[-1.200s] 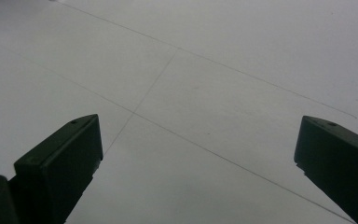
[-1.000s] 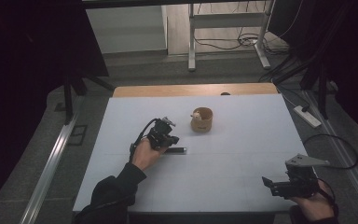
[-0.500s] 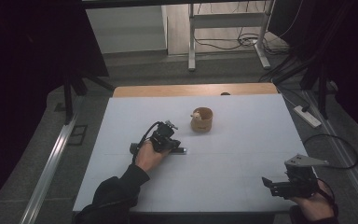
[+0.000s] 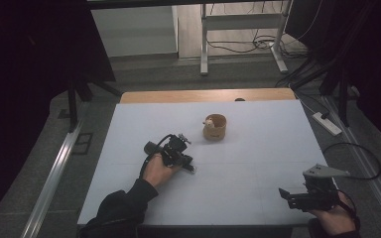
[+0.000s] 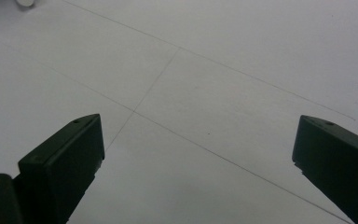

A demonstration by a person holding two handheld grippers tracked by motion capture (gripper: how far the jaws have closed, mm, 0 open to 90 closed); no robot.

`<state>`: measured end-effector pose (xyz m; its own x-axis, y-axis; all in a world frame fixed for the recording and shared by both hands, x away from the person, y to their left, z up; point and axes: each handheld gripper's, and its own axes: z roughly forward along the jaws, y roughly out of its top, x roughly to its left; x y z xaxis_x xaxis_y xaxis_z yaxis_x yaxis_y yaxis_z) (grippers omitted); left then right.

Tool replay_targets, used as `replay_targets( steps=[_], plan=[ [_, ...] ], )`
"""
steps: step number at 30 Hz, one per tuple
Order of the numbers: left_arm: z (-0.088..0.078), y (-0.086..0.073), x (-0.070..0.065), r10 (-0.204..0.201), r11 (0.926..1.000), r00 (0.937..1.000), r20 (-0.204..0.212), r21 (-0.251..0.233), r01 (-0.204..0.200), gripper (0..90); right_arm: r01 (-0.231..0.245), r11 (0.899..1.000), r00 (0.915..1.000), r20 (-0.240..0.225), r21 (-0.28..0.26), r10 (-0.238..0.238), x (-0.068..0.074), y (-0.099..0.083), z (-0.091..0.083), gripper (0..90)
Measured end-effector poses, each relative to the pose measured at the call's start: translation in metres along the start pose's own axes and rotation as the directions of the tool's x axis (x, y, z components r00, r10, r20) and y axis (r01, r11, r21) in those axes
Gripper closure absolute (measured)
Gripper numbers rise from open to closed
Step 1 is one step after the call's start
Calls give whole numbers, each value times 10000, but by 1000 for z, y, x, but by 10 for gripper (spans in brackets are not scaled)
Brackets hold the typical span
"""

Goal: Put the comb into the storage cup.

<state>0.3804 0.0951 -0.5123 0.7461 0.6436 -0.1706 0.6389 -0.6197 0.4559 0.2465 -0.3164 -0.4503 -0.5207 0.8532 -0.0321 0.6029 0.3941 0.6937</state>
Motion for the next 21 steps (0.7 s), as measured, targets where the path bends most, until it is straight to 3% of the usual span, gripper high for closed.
replay_targets(
  steps=[9,21],
  plan=[
    [-7,-15,1,-118,9983,9996,271,573,103,885,-1,10000,10000,18,2,1,0,0,0,26],
    [-18,-35,3,-466,9956,9981,412,831,430,885,25,10000,10000,47,0,-25,1,0,0,27]
  ],
)
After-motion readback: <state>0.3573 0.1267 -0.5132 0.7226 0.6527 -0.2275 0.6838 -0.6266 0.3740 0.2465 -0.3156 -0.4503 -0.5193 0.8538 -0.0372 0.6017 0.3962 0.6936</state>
